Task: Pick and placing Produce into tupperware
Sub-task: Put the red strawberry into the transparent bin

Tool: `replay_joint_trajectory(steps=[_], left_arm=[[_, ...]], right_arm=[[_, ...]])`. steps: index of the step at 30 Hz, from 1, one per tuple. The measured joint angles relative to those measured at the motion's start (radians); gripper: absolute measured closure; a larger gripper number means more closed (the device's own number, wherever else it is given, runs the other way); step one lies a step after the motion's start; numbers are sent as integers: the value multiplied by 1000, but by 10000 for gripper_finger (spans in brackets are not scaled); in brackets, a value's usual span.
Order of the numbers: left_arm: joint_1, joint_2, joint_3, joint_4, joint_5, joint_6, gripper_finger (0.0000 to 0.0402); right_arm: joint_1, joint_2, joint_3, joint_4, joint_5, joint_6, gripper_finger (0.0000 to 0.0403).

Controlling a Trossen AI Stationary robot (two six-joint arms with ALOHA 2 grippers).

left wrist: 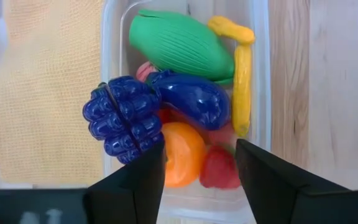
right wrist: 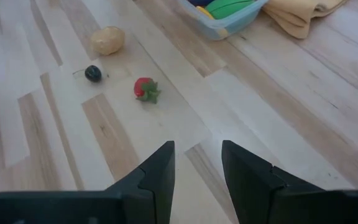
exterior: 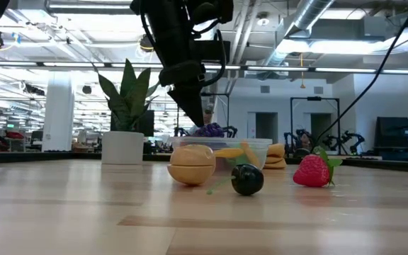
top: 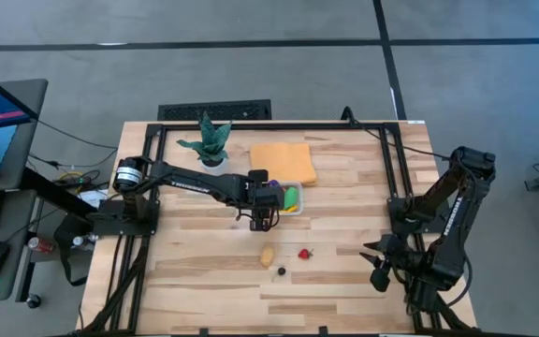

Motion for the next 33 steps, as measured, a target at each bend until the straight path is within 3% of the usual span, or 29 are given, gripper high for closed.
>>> replay_joint_trajectory(steps=[7, 13, 19, 27, 33], left_arm=[[1, 0, 19, -12, 3, 21, 188], [1, -42, 106, -63, 99, 67, 188], [10, -132, 111, -191, 153, 90, 189], [25, -245, 111, -292, 206, 66, 189], [25, -384, -19, -239, 211, 47, 189]], right_arm=[[0, 0, 0, 0, 0, -1, 278], [-15, 0, 0, 2, 1, -41, 278], [-75, 0, 0, 25, 4, -68, 278], [-240, -1, 0, 330, -16, -484, 278], [-381, -1, 0, 494, -168, -737, 278]])
